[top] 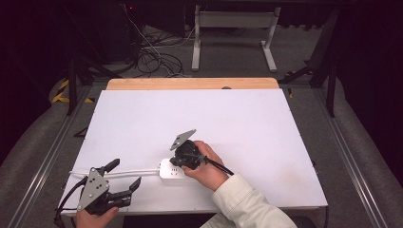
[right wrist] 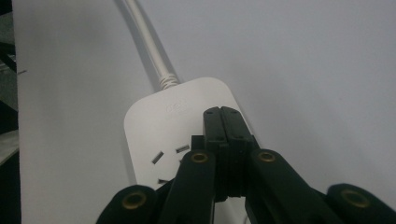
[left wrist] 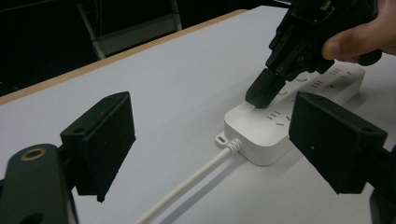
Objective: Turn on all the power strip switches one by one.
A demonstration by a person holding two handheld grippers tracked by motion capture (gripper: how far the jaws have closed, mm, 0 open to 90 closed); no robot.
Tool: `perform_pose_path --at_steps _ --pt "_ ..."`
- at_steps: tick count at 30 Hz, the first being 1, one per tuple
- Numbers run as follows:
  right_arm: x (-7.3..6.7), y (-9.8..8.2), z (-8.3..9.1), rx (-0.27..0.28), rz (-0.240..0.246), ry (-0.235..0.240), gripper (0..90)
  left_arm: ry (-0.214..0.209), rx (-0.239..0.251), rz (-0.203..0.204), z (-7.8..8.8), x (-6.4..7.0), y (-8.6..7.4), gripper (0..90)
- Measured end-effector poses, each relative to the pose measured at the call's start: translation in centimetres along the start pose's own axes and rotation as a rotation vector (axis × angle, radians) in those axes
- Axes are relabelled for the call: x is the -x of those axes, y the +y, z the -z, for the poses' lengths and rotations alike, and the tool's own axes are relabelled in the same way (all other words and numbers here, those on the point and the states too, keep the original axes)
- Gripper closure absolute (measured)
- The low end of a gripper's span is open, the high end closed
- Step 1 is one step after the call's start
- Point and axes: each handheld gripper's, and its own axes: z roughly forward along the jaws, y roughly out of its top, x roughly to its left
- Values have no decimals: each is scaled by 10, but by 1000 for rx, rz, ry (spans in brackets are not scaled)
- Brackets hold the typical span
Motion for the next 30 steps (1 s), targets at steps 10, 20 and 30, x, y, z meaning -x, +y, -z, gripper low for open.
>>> perform_pose_path --at_steps 10,20,30 --pt "-1 -1 -1 -3 -21 -4 900 1 -1 -7 0 0 0 147" --pt "0 5 -2 -29 -15 1 900 1 -1 -6 -1 0 0 148" --pt "-3 12 29 112 17 -4 900 1 -2 3 -1 -2 0 147"
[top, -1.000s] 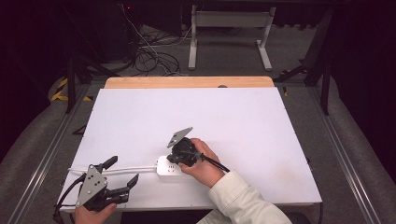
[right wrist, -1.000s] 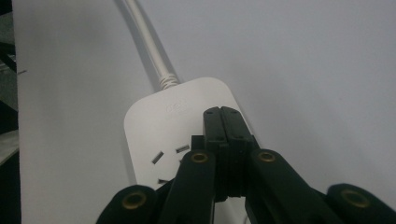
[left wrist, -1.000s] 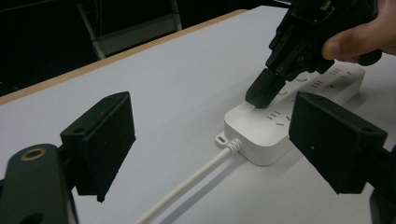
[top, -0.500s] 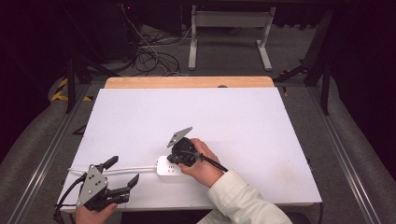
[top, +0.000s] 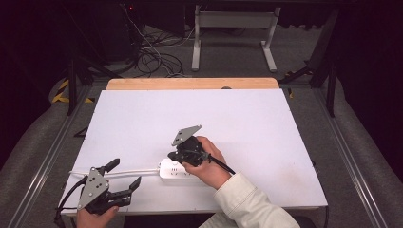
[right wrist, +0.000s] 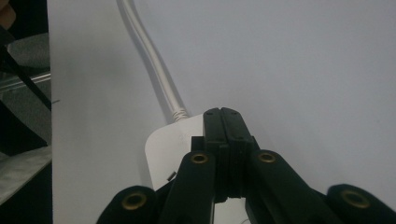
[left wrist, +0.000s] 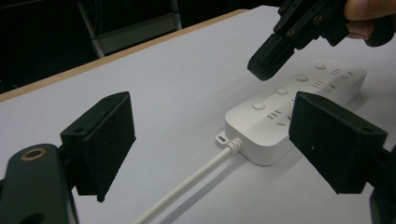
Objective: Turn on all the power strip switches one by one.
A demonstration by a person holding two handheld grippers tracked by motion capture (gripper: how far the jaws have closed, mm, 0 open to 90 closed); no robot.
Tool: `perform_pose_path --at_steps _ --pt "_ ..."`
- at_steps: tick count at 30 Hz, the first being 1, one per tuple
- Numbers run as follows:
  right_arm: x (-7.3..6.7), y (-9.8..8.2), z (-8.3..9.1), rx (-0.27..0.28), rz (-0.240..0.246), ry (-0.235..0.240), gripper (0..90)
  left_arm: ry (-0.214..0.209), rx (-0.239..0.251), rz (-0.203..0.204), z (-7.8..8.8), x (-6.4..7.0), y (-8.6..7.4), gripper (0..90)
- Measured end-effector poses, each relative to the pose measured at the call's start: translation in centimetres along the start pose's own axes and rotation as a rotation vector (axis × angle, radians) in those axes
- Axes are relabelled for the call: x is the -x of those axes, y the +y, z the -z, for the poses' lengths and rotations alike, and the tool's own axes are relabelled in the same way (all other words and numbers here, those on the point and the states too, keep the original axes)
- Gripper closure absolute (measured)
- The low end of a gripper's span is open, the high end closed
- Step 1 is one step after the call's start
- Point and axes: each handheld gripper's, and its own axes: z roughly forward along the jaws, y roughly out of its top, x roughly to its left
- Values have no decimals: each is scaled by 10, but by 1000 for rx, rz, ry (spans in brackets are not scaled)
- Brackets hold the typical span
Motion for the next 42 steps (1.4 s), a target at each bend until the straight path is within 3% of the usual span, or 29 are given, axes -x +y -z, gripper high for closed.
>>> perform_pose_path --at_steps 5,13,18,32,42 --pt "1 -1 6 11 13 -9 900 0 1 3 -1 1 0 148" --pt "4 -1 35 128 28 -63 508 1 1 0 0 1 0 147" --pt "9 -8 65 202 0 -114 399 3 0 -3 0 1 0 148" --pt "24 -51 130 316 -105 -185 266 6 1 6 -1 1 0 147" --pt "35 -101 154 335 -173 -232 208 9 0 11 -1 1 0 147"
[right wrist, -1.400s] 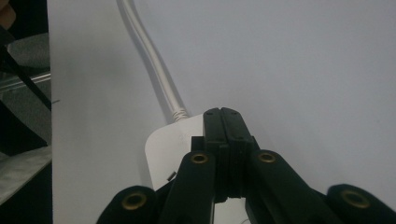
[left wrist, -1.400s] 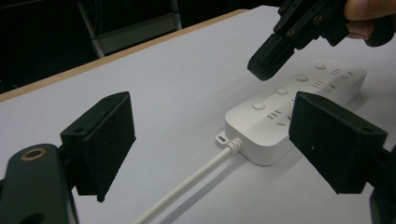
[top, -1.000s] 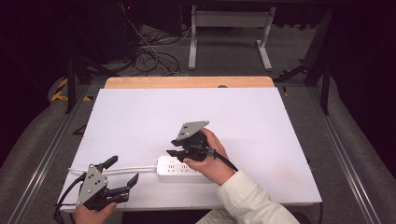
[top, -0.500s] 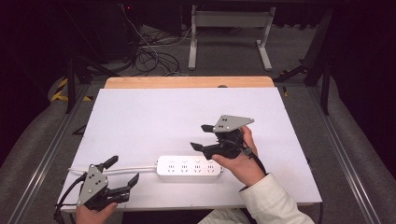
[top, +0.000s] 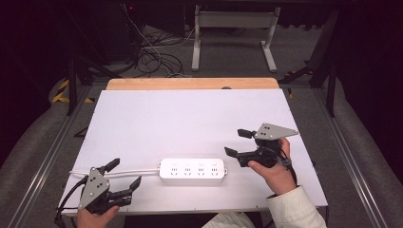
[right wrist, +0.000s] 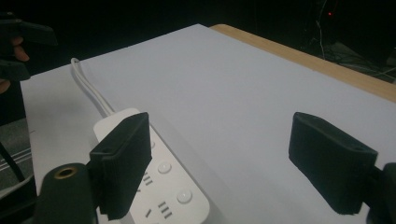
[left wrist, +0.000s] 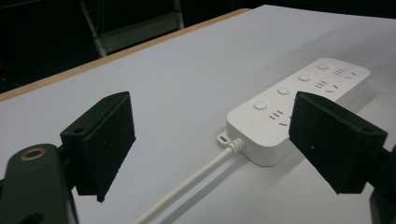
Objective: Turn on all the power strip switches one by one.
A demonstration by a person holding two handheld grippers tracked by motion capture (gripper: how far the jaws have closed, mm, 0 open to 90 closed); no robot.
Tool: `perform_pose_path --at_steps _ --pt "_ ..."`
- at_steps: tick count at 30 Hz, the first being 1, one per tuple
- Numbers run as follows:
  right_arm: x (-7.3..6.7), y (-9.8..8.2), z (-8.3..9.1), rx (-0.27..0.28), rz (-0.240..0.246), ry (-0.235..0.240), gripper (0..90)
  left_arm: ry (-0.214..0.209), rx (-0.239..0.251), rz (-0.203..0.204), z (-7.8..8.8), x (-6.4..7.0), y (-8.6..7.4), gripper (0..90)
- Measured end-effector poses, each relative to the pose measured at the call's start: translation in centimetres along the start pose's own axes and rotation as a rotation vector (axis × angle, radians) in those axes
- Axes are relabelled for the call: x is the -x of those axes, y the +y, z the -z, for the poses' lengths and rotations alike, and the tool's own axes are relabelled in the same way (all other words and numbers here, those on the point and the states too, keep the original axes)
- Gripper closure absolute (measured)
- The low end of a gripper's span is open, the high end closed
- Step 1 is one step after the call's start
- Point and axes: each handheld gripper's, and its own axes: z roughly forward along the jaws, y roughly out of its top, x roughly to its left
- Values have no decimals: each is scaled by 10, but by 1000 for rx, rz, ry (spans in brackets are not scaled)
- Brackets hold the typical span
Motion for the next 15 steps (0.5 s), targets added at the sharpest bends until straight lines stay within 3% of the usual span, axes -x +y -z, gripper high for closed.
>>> perform_pose_path --at_steps 9,15 --pt "10 -51 15 -13 -41 -20 184 2 -5 -2 0 -1 -1 146" --pt "12 -76 23 -15 -46 -31 178 0 -6 10 0 -2 -1 145"
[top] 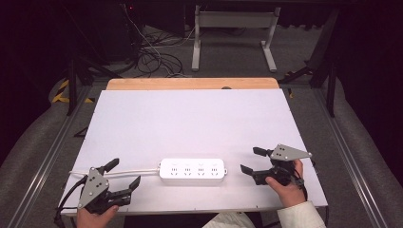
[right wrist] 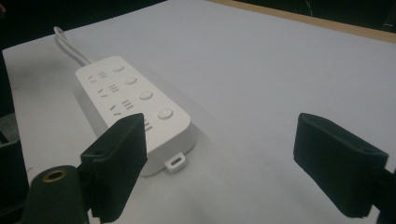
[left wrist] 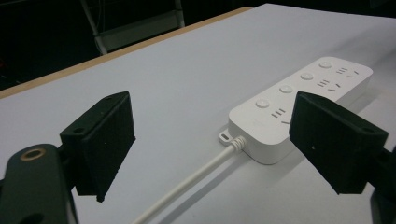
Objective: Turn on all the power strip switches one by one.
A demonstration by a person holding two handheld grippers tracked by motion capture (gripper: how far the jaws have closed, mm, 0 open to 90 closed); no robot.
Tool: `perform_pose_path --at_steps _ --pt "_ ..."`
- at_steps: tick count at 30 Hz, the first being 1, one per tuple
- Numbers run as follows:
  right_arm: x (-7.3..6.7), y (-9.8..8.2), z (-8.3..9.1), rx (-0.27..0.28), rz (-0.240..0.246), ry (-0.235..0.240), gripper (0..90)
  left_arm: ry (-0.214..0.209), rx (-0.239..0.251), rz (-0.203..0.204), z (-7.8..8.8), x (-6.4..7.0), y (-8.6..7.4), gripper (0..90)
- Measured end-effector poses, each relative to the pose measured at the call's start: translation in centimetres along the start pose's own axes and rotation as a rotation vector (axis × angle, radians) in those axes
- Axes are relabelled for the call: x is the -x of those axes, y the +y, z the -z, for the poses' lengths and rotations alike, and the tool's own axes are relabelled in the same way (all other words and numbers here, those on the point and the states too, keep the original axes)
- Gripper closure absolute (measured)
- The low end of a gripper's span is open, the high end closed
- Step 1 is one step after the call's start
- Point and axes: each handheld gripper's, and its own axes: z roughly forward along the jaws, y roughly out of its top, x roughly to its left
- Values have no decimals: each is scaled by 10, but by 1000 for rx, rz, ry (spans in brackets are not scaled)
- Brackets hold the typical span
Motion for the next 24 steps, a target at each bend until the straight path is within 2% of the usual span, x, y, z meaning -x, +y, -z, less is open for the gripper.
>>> perform_pose_path --at_steps 5,12,14,20,24 --pt "3 -15 7 -4 -2 -8 177 -2 -4 -9 0 -1 -1 141" --pt "8 -31 13 -43 -11 -22 166 -8 -16 -6 2 -3 -3 135" --pt "10 -32 11 -57 -12 -30 165 -3 -19 -11 2 -3 -3 135" --pt "10 -30 11 -43 -3 -21 166 1 -25 -45 0 0 -3 135" --pt "9 -28 10 -29 -13 -21 166 1 -27 -45 -1 -3 -3 134"
